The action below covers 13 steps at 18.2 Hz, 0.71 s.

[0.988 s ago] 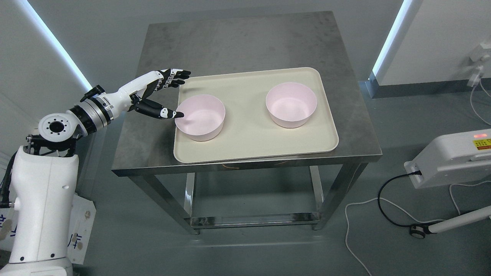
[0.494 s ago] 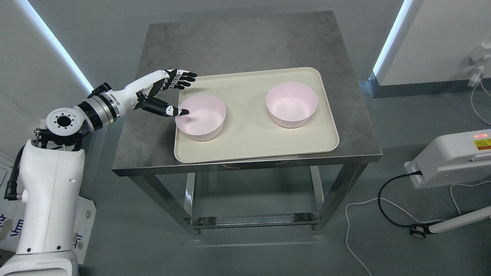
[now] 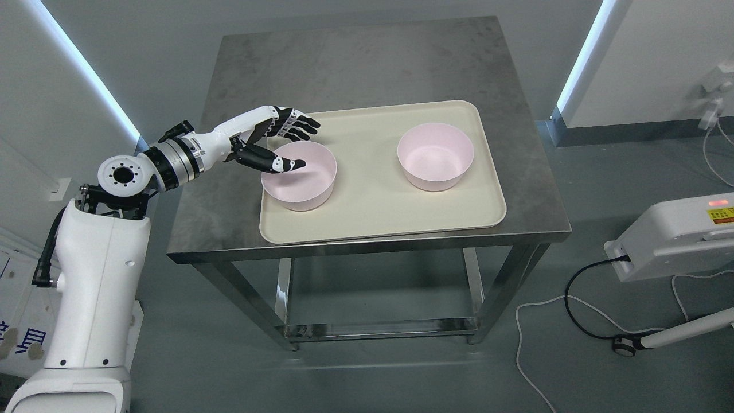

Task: Stack pink IKEA bowls on left shelf middle
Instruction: 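Grasp the rim of the nearer pink bowl with the left hand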

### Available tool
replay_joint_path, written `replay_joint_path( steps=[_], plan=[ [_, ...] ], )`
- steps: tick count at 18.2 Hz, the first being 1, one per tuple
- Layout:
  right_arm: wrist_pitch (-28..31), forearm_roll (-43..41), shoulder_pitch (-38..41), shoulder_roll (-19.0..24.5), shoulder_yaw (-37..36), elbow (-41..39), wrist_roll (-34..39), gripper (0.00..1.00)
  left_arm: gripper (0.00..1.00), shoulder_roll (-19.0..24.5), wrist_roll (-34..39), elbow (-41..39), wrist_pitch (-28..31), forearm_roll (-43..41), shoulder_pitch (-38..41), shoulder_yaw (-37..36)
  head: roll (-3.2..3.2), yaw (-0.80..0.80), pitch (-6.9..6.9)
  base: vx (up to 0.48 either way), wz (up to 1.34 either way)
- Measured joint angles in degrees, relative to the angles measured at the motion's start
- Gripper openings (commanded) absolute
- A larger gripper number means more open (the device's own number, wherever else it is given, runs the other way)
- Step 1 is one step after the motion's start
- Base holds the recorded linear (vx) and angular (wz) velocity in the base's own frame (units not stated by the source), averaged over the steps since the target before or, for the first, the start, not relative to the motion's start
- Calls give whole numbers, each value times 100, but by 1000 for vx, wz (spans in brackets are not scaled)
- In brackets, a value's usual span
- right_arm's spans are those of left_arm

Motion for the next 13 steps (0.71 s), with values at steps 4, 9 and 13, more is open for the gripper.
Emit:
replay_joint_path(
  steps=[4,9,13],
  plan=[
    [0,0,0,0,0,0,0,100,47,-53,4,20,-150,-255,-104,-179,0,0,0,0,0],
    [0,0,0,0,0,0,0,100,29,-100,70,45,-411,-688,-149,-379,0,0,0,0,0],
    [0,0,0,0,0,0,0,100,11,-171,141,66,-663,-891,-171,-460,0,0,0,0,0]
  ],
)
